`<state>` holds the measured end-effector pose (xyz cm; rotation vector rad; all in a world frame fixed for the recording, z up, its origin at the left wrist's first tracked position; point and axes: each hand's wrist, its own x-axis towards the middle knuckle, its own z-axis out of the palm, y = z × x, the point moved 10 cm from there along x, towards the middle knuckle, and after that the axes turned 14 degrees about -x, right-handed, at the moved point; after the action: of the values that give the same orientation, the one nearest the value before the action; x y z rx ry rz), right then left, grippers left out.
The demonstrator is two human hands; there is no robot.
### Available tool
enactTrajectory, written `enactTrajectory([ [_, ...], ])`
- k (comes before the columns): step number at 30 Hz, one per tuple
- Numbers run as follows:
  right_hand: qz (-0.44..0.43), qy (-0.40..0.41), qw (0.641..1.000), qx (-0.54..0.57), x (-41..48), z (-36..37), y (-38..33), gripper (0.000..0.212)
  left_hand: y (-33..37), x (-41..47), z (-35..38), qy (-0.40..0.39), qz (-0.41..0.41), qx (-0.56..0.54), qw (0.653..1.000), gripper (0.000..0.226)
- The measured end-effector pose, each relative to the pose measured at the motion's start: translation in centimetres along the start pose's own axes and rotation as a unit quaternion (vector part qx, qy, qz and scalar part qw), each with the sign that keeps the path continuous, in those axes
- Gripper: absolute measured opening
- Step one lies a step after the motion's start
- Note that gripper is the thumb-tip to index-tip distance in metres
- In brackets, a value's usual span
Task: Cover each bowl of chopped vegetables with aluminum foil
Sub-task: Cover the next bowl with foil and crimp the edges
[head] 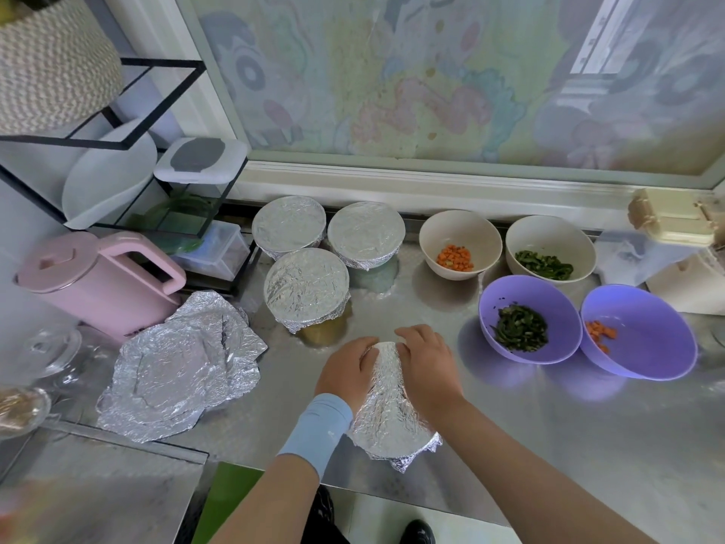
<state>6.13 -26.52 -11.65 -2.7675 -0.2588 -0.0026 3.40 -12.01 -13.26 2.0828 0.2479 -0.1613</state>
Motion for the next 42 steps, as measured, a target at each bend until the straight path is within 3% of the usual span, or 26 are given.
enactTrajectory([
  [4, 0.018, -0.028, 0.996, 0.078, 1.2, 0.6, 0.2, 0.008, -0.9, 0.4, -0.3, 0.023, -0.035, -0.076, 0.996, 0.016],
  [9, 0.04, -0.032, 0.991, 0.121, 1.4, 0.9, 0.8, 0.008, -1.9, 0.6, -0.5, 0.051, -0.071, -0.134, 0.987, 0.014],
  [23, 0.006, -0.026, 0.996, 0.085, 2.1, 0.8, 0.2, 0.013, -1.1, 1.5, -0.3, 0.032, -0.075, -0.184, 0.98, 0.01],
  [30, -0.025, -0.012, 0.998, 0.048, 1.9, 0.1, -0.3, 0.014, -0.8, 0.9, -0.5, 0.04, -0.075, -0.107, 0.991, 0.016],
  [32, 0.001, 0.001, 0.999, 0.044, 1.6, -0.2, 0.6, 0.014, 0.1, 1.0, -0.7, 0.038, -0.055, -0.077, 0.995, 0.02],
  [36, 0.034, -0.027, 0.997, 0.066, 1.6, 0.3, 1.7, 0.013, 1.1, 1.6, 0.5, -0.01, -0.027, -0.064, 0.998, 0.017],
  [42, 0.03, -0.022, 0.996, 0.084, 1.6, 0.4, 1.7, 0.014, 0.3, 1.7, 0.4, 0.016, -0.049, -0.085, 0.995, 0.014],
])
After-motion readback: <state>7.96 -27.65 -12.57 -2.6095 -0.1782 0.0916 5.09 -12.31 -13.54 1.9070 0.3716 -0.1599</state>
